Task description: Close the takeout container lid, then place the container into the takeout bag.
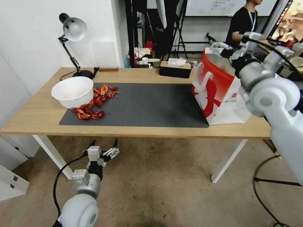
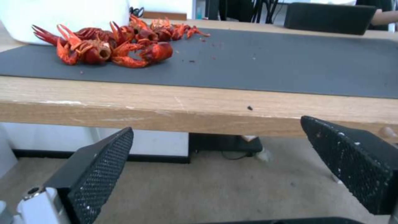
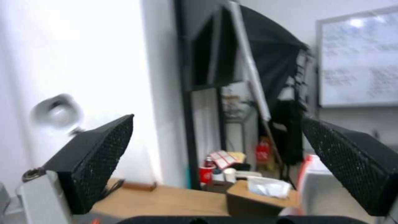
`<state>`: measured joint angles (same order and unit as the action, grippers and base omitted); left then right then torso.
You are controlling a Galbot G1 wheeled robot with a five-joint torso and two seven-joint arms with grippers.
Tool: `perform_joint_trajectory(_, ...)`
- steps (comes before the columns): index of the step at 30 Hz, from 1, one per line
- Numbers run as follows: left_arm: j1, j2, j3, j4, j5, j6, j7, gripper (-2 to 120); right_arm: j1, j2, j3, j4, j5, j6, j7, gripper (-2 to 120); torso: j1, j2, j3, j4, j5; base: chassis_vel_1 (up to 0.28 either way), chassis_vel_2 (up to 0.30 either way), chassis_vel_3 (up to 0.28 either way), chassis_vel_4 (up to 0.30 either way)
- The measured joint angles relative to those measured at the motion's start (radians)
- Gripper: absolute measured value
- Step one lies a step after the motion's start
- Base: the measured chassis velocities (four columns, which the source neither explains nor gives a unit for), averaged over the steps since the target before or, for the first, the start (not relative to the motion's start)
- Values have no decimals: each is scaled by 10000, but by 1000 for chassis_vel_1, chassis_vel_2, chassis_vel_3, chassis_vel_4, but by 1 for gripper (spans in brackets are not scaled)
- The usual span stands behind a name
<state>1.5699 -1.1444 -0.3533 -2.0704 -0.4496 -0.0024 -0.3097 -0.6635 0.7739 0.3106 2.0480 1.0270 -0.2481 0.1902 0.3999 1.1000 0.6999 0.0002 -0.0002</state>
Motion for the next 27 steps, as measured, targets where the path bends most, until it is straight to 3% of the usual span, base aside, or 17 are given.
perform_joint_trajectory(3, 19, -25, -26, 19, -44, -64, 130, 100, -988, -211, 367, 397, -570, 386, -574, 100, 0, 0, 0, -3, 4, 0, 0, 0, 0)
perform_joint_trajectory(8, 27, -44, -75, 41, -111, -117, 274, 100, -2368, -297, 827, 894, -1099, 640, -671, 100, 0, 0, 0, 0, 2, 0, 0, 0, 0)
perform_joint_trajectory(11, 19, -44, -107, 72, -118, -181, 441, 100, -4281, 76, 1662, 1339, -2090, 1203, -742, 100, 0, 0, -1, 0, -3, 0, 0, 0, 0)
perform_joint_trajectory(12, 19, -44, -107, 72, -118, -181, 441, 100, -4281, 76, 1662, 1339, -2090, 1203, -742, 100, 0, 0, -1, 0, -3, 0, 0, 0, 0)
perform_joint_trajectory(17, 38, -66, -110, 85, -101, -200, 513, 100, -6550, 1123, 2409, 1486, -3445, 2123, -1043, 100, 0, 0, -1, -2, -1, 0, 0, 0, 0)
perform_joint_trajectory(18, 55, -75, -111, 93, -64, -200, 572, 100, -7441, 1714, 2598, 1474, -4186, 2626, -1190, 100, 0, 1, 0, -5, 6, 0, 0, 0, 0)
perform_joint_trajectory(24, 76, -92, -107, 157, 50, -297, 657, 100, -9038, 3088, 2717, 1208, -5851, 3786, -1294, 100, -1, 0, 0, -1, -2, 0, 0, 0, 0)
perform_joint_trajectory(27, 81, -102, -105, 174, 73, -383, 655, 100, -9397, 3397, 2665, 1110, -6259, 4084, -1255, 100, -1, 0, 0, -3, 1, 0, 0, 0, 0)
